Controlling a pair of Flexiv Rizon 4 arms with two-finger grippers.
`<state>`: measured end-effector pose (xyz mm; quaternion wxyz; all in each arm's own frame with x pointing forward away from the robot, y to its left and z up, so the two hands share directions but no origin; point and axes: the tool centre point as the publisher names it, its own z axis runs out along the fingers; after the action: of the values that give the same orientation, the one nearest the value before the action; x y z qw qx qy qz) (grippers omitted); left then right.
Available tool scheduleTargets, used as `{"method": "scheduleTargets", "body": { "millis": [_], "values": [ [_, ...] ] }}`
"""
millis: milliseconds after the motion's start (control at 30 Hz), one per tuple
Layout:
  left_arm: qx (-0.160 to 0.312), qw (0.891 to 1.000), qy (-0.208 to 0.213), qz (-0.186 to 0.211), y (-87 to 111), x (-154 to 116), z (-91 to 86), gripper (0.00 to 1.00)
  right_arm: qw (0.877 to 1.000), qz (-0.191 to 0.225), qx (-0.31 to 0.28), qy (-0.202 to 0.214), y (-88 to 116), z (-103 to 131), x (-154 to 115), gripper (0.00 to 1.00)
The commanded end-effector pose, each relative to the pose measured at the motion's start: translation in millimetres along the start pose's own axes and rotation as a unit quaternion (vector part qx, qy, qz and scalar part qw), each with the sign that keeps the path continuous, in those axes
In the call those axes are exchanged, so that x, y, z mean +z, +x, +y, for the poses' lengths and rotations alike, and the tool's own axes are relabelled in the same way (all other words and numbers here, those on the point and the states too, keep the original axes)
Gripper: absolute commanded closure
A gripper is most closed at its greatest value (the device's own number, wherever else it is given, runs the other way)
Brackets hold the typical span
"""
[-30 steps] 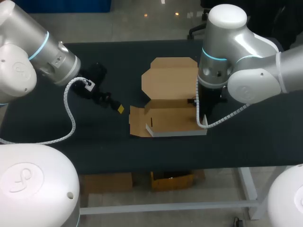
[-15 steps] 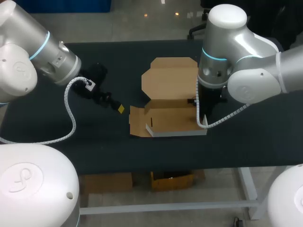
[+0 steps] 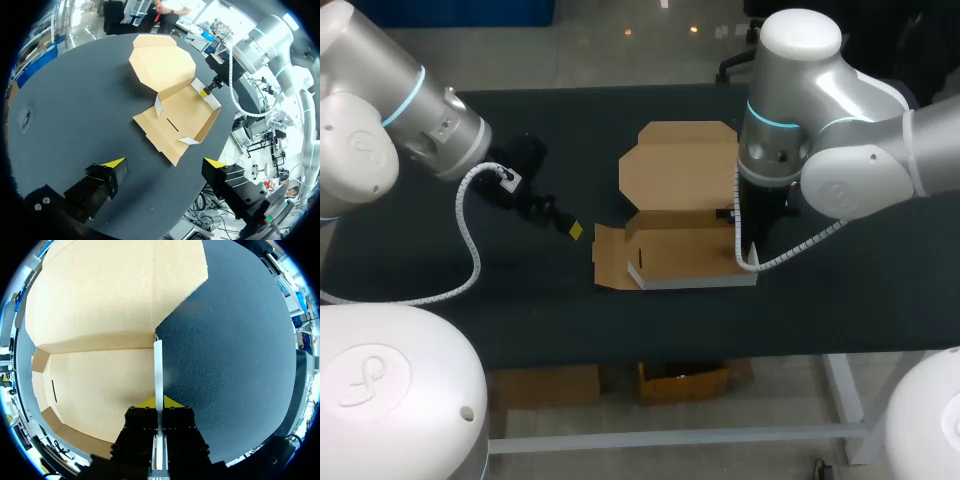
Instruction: Assemble the packaging by folding the flat box into shape, placing the metal phone stand inside, and closing the box properly
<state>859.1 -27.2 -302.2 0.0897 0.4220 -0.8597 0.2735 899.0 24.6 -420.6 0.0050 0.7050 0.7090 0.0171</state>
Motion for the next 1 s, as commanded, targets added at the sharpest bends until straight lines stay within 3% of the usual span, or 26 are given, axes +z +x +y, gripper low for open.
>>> {"method": "scheduleTargets", "body": {
  "millis": [33, 433, 1000],
  "values": [
    [-0.001, 1.000, -0.003, -0.002, 0.4, -0.3, -1.1, 0.00, 1.000, 0.000, 0.000, 0.000, -0.1, -0.4, 0.3, 1.00],
    [-0.008, 1.000, 0.000, 0.000, -0.3, 0.1, 0.2, 0.00, 1.000, 0.000, 0.000, 0.000, -0.1, -0.4, 0.3, 1.00],
    [-0.107, 0.993, 0.049, 0.015, 0.9, 2.1, 7.6, 0.00, 1.000, 0.000, 0.000, 0.000, -0.1, -0.4, 0.3, 1.00]
  ]
}}
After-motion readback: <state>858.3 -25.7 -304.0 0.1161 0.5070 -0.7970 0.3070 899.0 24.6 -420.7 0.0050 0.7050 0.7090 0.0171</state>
